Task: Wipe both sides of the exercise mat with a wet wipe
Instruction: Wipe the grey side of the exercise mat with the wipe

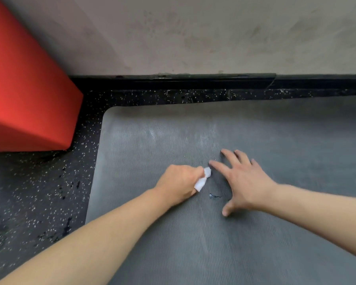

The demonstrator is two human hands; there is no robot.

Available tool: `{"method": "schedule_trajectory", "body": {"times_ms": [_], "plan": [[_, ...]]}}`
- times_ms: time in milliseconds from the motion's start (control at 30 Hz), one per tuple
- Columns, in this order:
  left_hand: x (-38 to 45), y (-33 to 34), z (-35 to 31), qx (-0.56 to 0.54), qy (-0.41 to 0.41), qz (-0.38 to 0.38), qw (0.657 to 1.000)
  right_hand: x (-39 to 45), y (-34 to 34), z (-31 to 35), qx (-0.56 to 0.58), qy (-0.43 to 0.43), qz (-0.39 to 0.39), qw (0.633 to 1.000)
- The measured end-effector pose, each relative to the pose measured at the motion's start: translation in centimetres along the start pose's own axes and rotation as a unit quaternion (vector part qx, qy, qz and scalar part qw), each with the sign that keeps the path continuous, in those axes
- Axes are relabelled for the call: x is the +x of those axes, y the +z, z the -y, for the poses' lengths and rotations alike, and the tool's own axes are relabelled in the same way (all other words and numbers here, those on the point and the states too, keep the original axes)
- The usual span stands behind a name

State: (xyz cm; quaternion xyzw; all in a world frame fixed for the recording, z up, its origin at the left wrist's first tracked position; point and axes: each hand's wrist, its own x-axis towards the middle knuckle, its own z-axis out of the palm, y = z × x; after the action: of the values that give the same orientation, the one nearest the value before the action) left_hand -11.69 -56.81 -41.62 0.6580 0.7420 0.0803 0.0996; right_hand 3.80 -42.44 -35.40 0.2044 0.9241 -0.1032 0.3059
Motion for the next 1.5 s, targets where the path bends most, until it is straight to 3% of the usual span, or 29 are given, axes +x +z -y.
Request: {"method": "schedule_trajectory", "body": {"times_ms": [67, 133, 167, 233, 333, 367, 400, 500, 533, 567, 667, 700, 767, 867, 933, 1033, 1067, 1167, 1233, 1300, 1400, 1500], "plan": [[1.9, -1.2, 2.5, 0.021, -0.088, -0.007, 0.996, 2.1, -3.3, -1.2, 0.008, 0.015, -0.026, 1.000], [3.6, -2.1, 4.6, 0.017, -0.242, -0.040, 0.969, 4.6, -5.9, -2.6, 0.023, 0.043, -0.006, 0.999], [4.1, -2.3, 4.8, -0.001, -0.277, -0.041, 0.960, 5.7, -6.6, -3.1, 0.033, 0.058, 0.018, 0.998], [4.1, -1.5, 3.3, -0.029, -0.210, -0.056, 0.976, 7.0, -6.1, -3.6, 0.030, 0.074, 0.053, 0.995], [3.0, -0.4, 1.2, -0.025, 0.058, 0.013, 0.998, 7.5, -4.9, -3.9, 0.016, 0.072, 0.051, 0.996], [3.6, -0.8, 2.0, 0.000, 0.088, 0.030, 0.996, 7.5, -4.9, -4.0, 0.019, 0.068, 0.050, 0.996], [4.7, -1.4, 3.1, 0.030, 0.059, 0.038, 0.997, 7.6, -4.8, -4.1, 0.022, 0.066, 0.048, 0.996], [8.4, -3.3, 8.0, 0.050, -0.216, -0.019, 0.975, 7.8, -4.8, -4.3, 0.025, 0.066, 0.046, 0.996], [9.0, -3.3, 8.5, 0.028, -0.267, -0.044, 0.962, 7.8, -4.7, -4.3, 0.022, 0.065, 0.043, 0.997], [9.4, -3.0, 8.3, 0.010, -0.269, -0.050, 0.962, 7.8, -4.6, -4.3, 0.020, 0.064, 0.041, 0.997], [9.1, -2.5, 6.3, 0.025, -0.048, 0.050, 0.997, 7.9, -4.6, -4.4, 0.018, 0.062, 0.045, 0.997], [9.5, -2.9, 7.0, 0.042, -0.018, 0.074, 0.996, 7.9, -4.7, -4.4, 0.017, 0.061, 0.044, 0.997], [11.2, -4.2, 9.9, 0.072, -0.085, 0.047, 0.993, 8.0, -4.6, -4.4, 0.018, 0.061, 0.043, 0.997], [13.0, -4.8, 12.5, 0.034, -0.250, -0.085, 0.964, 8.0, -4.5, -4.4, 0.014, 0.064, 0.044, 0.997], [13.4, -3.6, 10.4, 0.034, -0.209, -0.087, 0.973, 8.0, -4.5, -4.5, 0.014, 0.063, 0.045, 0.997], [13.4, -3.1, 8.7, 0.041, -0.033, 0.034, 0.998, 8.0, -4.6, -4.6, 0.024, 0.057, 0.045, 0.997], [14.0, -3.3, 9.5, 0.046, -0.031, 0.032, 0.998, 8.0, -4.4, -4.5, 0.021, 0.055, 0.043, 0.997], [15.9, -3.8, 12.1, 0.013, -0.162, -0.068, 0.984, 7.8, -5.0, -4.7, 0.015, 0.046, 0.035, 0.998], [16.1, -2.7, 11.9, 0.017, -0.204, -0.099, 0.974, 7.4, -5.5, -5.9, 0.011, 0.039, 0.018, 0.999], [16.4, -2.3, 11.5, 0.013, -0.207, -0.097, 0.973, 6.9, -6.0, -7.7, 0.012, 0.052, 0.002, 0.999], [16.3, -3.2, 11.6, 0.017, -0.199, -0.071, 0.977, 6.1, -4.9, -8.4, 0.020, 0.083, 0.054, 0.995], [14.9, -3.7, 9.0, 0.003, -0.087, -0.011, 0.996, 6.2, -4.7, -8.0, 0.018, 0.084, 0.064, 0.994]]}}
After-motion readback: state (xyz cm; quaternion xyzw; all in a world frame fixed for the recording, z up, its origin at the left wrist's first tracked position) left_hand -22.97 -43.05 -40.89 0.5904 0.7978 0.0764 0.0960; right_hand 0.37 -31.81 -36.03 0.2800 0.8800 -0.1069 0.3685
